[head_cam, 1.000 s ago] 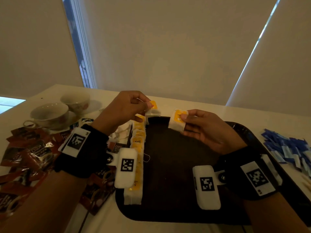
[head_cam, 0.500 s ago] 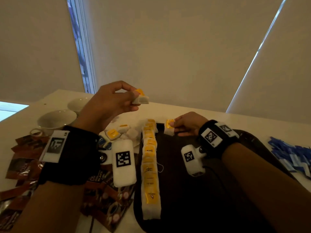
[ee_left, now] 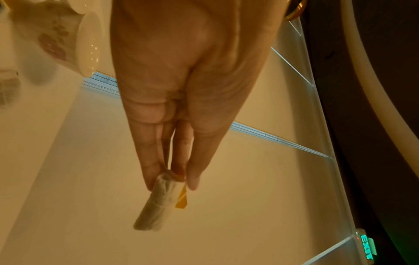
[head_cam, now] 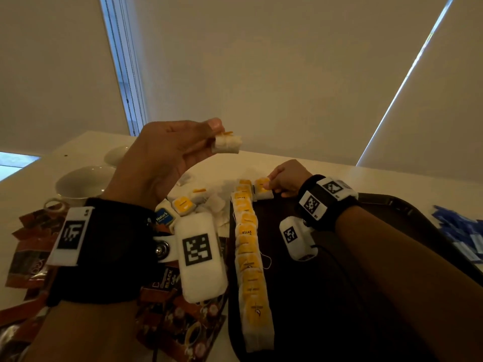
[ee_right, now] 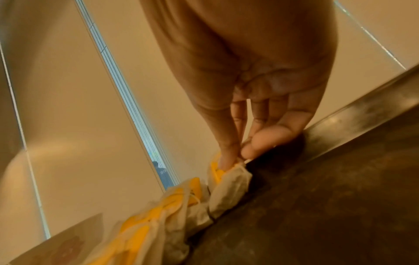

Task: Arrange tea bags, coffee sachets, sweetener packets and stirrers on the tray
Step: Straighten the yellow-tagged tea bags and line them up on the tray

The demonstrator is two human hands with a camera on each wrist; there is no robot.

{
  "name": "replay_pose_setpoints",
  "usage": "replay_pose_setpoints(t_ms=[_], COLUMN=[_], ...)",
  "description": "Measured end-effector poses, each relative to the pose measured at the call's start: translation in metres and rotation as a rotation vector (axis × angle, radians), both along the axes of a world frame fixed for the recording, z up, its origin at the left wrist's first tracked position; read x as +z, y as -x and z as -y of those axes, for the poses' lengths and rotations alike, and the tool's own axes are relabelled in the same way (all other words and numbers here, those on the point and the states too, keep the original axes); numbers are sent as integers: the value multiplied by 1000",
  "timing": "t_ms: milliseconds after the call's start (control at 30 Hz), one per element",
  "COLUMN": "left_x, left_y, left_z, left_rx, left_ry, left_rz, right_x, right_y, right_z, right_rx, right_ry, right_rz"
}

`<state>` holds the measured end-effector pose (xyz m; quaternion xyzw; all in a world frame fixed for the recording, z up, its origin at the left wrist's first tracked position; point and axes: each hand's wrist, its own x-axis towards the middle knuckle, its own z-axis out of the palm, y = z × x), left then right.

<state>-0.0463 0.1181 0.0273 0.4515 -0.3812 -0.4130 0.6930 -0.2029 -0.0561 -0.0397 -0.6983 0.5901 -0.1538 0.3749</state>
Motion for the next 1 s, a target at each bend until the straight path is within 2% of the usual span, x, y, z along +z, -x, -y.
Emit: replay_pose_setpoints(t_ms=[100,233,400,467,567,667,833,1000], left_x=[-2,-2,-1,0,-1,-3,-7,-7], left_y=[2,3,10,14,19,25,41,43], left_z=[0,1,4,4,7,8,10,13], left_rx=[21,34,11,3,-19,-25,-31,30], left_ry=[-35,-96,-170,-174,-169,-168,-113,-94], left_rz=[94,140,190,224,308,384,479,523], right_x=[-2,0,26,42,60,65,61,56], right_y=[-1,1,14,21,29,34,39,49], right_z=[3,2,-13,-27,-54,-75,-84,-64], right_rx=[-7,33,130,187,315,415,357,251], right_ry=[-58,-77,-47,-27,-109,-104,-29,-11], right_rz=[17,32,-8,91,296,398,493,410])
